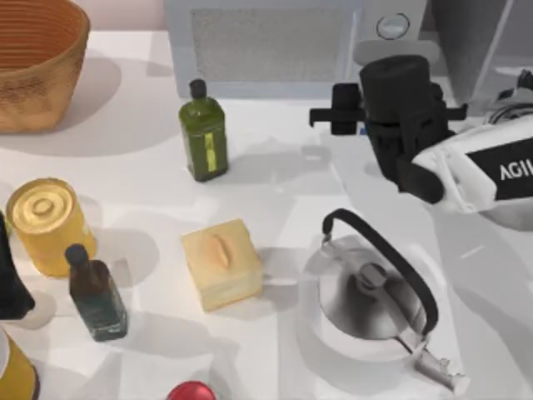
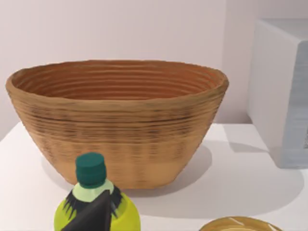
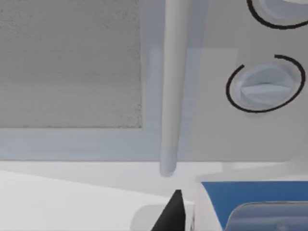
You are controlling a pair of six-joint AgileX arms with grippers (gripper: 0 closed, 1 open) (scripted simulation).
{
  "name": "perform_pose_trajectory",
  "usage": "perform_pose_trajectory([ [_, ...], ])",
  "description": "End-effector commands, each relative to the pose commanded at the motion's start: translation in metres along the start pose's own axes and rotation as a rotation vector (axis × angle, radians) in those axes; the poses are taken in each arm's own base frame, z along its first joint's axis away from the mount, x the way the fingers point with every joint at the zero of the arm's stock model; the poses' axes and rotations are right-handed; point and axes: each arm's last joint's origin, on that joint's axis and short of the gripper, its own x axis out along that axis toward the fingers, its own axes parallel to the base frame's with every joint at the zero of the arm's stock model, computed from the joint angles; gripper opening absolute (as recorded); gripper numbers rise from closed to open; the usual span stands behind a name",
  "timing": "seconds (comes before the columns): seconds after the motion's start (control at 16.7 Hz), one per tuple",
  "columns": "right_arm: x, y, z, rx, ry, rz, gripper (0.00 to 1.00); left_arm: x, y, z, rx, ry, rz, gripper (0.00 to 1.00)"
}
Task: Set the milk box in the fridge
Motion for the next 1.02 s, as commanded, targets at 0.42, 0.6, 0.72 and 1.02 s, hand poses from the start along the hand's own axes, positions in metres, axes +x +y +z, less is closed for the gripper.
perform_pose_trajectory([
  [0.42,-0.032,-0.004,0.058,0.002,-0.002,0.0,0.0,0.0,0.0,0.0,0.0,0.0,0.0,1.0],
  [0.6,-0.034,-0.004,0.063,0.006,-0.008,0.001,0.0,0.0,0.0,0.0,0.0,0.0,0.0,1.0],
  [0.72,-0.034,-0.004,0.061,0.006,-0.005,0.001,0.0,0.0,0.0,0.0,0.0,0.0,0.0,1.0],
  [1.02,-0.042,-0.029,0.056,-0.014,0.038,-0.023,0.0,0.0,0.0,0.0,0.0,0.0,0.0,1.0],
])
